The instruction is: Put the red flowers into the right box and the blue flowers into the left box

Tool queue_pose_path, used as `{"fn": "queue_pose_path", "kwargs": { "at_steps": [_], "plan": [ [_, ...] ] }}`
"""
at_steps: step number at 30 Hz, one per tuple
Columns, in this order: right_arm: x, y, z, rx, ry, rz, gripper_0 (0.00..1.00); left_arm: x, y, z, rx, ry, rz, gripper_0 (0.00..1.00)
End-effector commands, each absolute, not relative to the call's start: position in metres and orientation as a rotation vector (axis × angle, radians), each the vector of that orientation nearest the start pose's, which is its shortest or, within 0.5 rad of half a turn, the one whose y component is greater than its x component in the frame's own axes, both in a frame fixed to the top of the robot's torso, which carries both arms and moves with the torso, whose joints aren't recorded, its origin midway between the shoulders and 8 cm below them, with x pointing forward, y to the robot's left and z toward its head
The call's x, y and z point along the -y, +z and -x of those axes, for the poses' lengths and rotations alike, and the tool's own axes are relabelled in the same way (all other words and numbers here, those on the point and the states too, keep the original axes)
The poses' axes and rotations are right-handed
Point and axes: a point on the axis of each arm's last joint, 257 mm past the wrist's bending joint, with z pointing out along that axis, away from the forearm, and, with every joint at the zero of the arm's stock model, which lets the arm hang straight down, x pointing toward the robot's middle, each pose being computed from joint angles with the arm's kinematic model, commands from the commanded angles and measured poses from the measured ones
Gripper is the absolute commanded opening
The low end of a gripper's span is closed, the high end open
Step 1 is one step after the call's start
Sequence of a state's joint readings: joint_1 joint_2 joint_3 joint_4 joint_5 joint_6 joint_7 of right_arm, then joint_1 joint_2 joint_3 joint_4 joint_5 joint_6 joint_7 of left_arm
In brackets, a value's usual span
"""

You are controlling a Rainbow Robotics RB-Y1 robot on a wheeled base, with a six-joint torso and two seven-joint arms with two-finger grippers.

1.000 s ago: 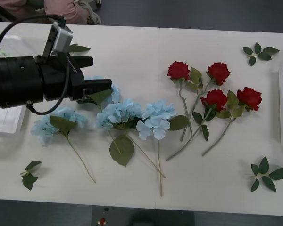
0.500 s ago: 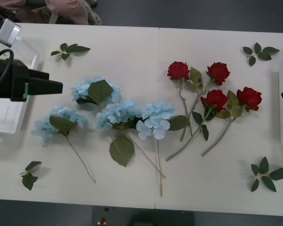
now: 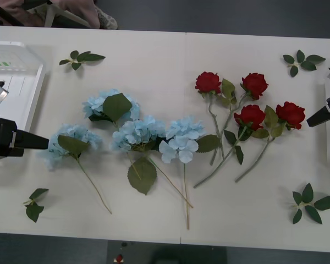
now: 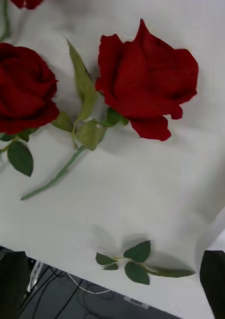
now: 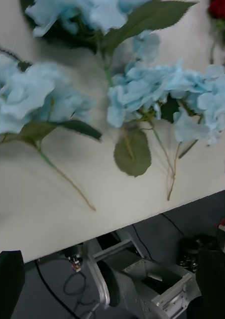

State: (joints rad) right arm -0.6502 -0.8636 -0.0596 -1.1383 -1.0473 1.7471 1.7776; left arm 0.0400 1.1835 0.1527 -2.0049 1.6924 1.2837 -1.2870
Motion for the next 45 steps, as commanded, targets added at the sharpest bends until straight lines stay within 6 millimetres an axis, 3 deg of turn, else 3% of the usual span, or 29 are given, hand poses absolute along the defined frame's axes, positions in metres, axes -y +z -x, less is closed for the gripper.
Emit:
{"fn": "queue_pose_path", "kwargs": {
  "at_steps": [1,2,3,10,14,19,25,34,38,45],
  "plan": [
    [0.372,-0.203,-0.479,-2.856,0.347,0.059,1.00,-0.291,-0.188,-0.335,-2.749,-0.770,0.172,1.00],
    [0.372,-0.203,-0.479,-2.856,0.347,0.059,1.00,-0.291,-0.188,-0.335,-2.749,-0.770,0.172,1.00],
    [0.365,-0.211,-0.481,-2.857,0.327,-0.013,1.00,-0.294,-0.203,-0.331,-2.770,-0.732,0.241,1.00],
    [0.345,-0.234,-0.481,-2.815,0.322,-0.254,1.00,-0.292,-0.245,-0.333,-2.783,-0.664,0.425,1.00],
    [0.336,-0.247,-0.482,-2.789,0.374,-0.385,1.00,-0.297,-0.264,-0.347,-2.759,-0.605,0.482,1.00],
    [0.334,-0.261,-0.486,-2.748,0.409,-0.523,1.00,-0.289,-0.285,-0.366,-2.767,-0.575,0.474,1.00],
    [0.344,-0.275,-0.493,-2.703,0.324,-0.627,1.00,-0.288,-0.286,-0.401,-2.726,-0.557,0.493,1.00],
    [0.351,-0.285,-0.501,-2.669,0.228,-0.650,1.00,-0.287,-0.283,-0.449,-2.687,-0.491,0.454,1.00],
    [0.349,-0.295,-0.502,-2.671,0.207,-0.647,1.00,-0.277,-0.289,-0.470,-2.676,-0.484,0.450,1.00],
    [0.349,-0.308,-0.505,-2.671,0.167,-0.626,1.00,-0.267,-0.303,-0.481,-2.671,-0.495,0.455,1.00]
  ]
}}
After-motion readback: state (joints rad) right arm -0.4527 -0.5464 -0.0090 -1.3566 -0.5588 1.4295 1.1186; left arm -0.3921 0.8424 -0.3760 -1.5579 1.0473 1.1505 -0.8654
